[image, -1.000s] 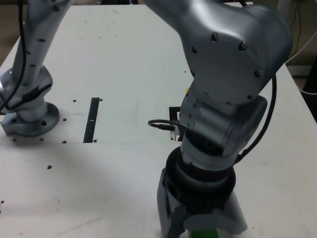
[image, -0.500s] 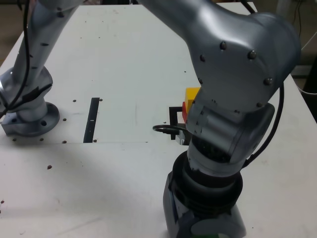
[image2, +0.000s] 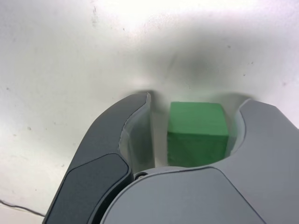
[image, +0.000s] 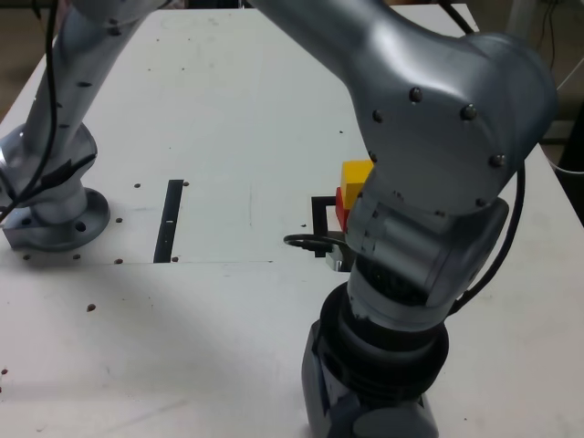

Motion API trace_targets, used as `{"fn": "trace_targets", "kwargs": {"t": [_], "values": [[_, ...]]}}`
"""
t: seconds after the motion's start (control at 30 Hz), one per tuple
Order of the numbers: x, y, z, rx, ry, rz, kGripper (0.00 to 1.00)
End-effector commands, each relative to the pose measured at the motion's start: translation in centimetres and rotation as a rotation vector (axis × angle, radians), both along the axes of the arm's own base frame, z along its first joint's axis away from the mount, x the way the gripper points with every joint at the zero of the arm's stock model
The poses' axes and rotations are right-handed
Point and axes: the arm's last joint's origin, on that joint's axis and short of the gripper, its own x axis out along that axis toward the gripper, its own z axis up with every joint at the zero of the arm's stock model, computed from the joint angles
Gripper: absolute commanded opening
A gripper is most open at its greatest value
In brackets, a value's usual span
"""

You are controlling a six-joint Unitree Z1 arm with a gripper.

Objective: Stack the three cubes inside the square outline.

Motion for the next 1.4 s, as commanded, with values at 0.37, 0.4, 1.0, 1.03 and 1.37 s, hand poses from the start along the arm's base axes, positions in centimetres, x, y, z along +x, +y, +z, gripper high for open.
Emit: {"fn": "trace_targets", "kwargs": {"t": [0.37,0.4,1.0,1.03,1.37], "values": [[0.3,0.0,0.7,-0.021,-0.002,-0.083,0.19],[0.3,0.2,0.9,-0.022,0.002,-0.089,0.19],[1.0,15.7,10.3,0.046,-0.024,-0.212,0.20],[1.0,16.9,10.7,0.054,-0.031,-0.216,0.20],[1.5,25.2,11.7,0.099,-0.042,-0.232,0.20]]}}
